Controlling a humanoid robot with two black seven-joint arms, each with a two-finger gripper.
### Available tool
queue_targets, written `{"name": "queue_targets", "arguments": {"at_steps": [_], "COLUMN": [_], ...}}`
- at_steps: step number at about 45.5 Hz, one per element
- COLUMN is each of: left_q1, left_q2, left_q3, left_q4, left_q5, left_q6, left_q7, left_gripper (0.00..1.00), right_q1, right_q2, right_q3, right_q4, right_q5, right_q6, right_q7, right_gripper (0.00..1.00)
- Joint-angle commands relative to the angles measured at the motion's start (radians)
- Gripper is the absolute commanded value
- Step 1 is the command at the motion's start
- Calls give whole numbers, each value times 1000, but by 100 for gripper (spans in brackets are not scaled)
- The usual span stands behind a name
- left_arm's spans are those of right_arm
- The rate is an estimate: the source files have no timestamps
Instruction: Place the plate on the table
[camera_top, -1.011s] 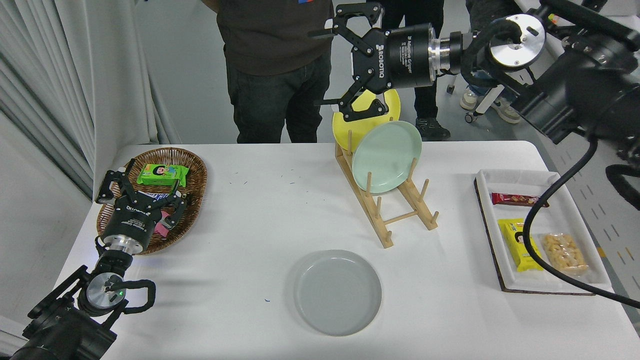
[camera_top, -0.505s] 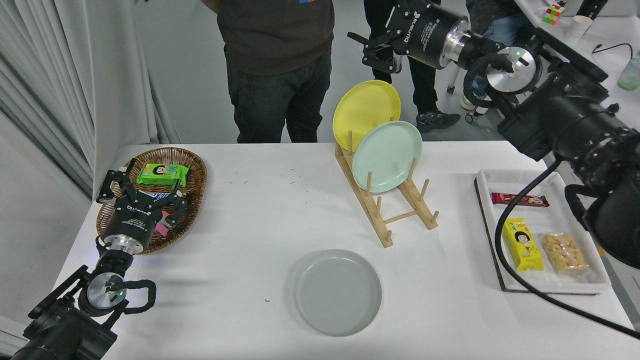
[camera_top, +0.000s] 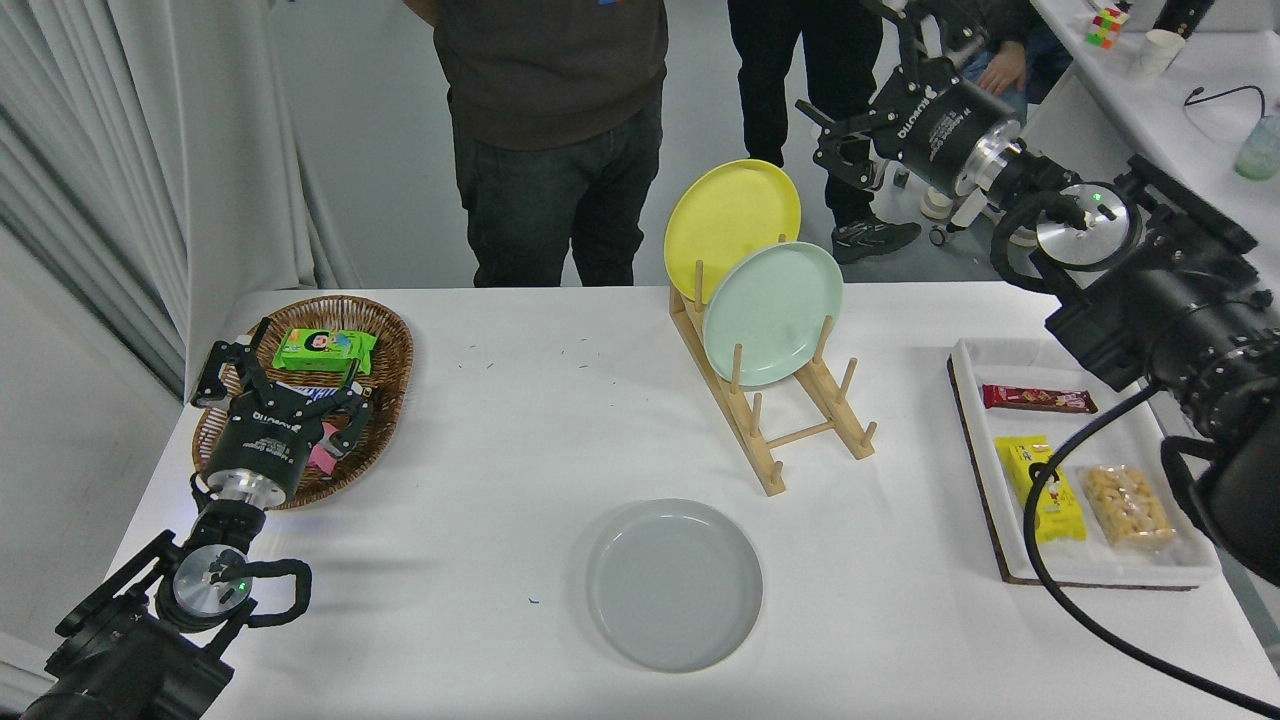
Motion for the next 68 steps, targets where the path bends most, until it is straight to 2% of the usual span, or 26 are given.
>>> {"name": "queue_targets", "arguments": {"at_steps": [1, 7, 15, 22, 26, 33, 37, 47, 68], "left_q1": [0, 0, 0, 0, 0, 0, 0, 0, 2], "left_q2": [0, 0, 0, 0, 0, 0, 0, 0, 0], "left_q3": [0, 0, 0, 0, 0, 0, 0, 0, 0], "left_q4": [0, 0, 0, 0, 0, 0, 0, 0, 0], "left_q5": [0, 0, 0, 0, 0, 0, 0, 0, 0], "left_q6": [0, 0, 0, 0, 0, 0, 0, 0, 0], "left_q7": [0, 0, 0, 0, 0, 0, 0, 0, 0], "left_gripper": [98, 98, 98, 98, 98, 98, 98, 98, 98], "right_q1": [-170, -217, -205, -252, -294, -370, -418, -526, -513], "right_q2": [-39, -16, 51, 44, -5, -198, -242, -248, -182], "right_q3": [19, 33, 40, 37, 22, 16, 31, 59, 125], "right_q4": [5, -19, -133, -131, -96, 118, 171, 165, 16], "right_q5": [-5, -8, -27, -28, -28, -40, -49, -45, -45], "right_q6": [105, 69, 0, 3, 3, -4, -4, -4, -4], "right_q7": [6, 9, 20, 121, 185, 192, 201, 221, 221], "right_gripper": [100, 100, 100, 100, 100, 100, 100, 100, 100]}}
